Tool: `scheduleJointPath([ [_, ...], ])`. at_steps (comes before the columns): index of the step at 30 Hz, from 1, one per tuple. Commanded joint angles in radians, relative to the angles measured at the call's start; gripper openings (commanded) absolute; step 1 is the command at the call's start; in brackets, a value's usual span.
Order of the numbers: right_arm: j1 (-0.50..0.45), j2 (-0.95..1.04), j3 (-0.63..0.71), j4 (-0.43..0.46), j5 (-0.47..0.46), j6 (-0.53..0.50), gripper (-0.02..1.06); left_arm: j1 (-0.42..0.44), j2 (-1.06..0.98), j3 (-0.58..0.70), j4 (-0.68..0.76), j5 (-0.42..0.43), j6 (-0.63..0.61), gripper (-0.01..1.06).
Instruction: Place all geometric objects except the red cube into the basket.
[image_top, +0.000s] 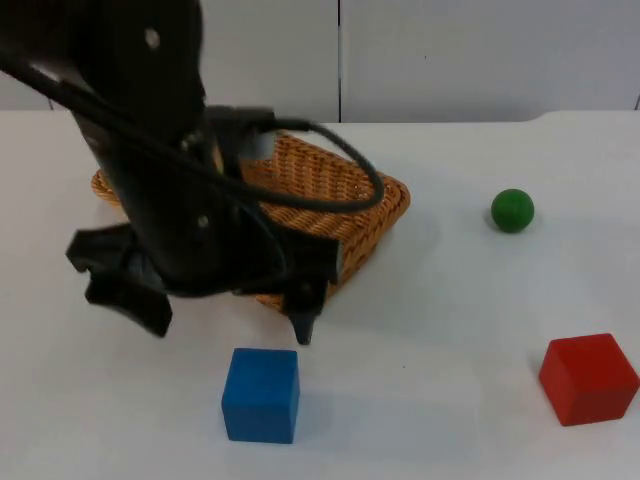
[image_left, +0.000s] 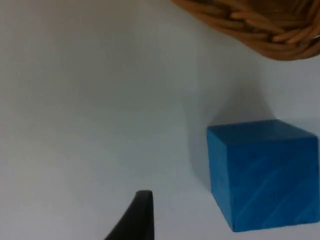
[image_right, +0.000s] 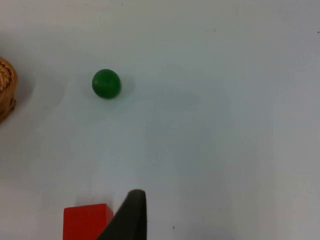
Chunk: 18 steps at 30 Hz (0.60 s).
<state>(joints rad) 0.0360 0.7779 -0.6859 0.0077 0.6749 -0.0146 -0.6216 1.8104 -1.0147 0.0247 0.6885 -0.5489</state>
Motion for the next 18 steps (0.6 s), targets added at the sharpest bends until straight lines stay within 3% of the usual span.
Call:
scheduleJointPath([
  [1,-0.006,-0.003,-0.005,0.0,-0.009,0.0,1.05,-0.006,0.056,-0.006,-0.016,-0.023,-0.042,1.05],
  [7,-0.006,-0.003,-0.005,0.0,-0.009,0.0,1.05,-0.007,0.128,-0.008,-0.062,-0.141,-0.036,1.05],
  [18,-0.006,-0.003,-0.005,-0.002,-0.018,0.0,1.05,-0.007,0.195,-0.008,-0.044,-0.156,-0.041,1.05],
])
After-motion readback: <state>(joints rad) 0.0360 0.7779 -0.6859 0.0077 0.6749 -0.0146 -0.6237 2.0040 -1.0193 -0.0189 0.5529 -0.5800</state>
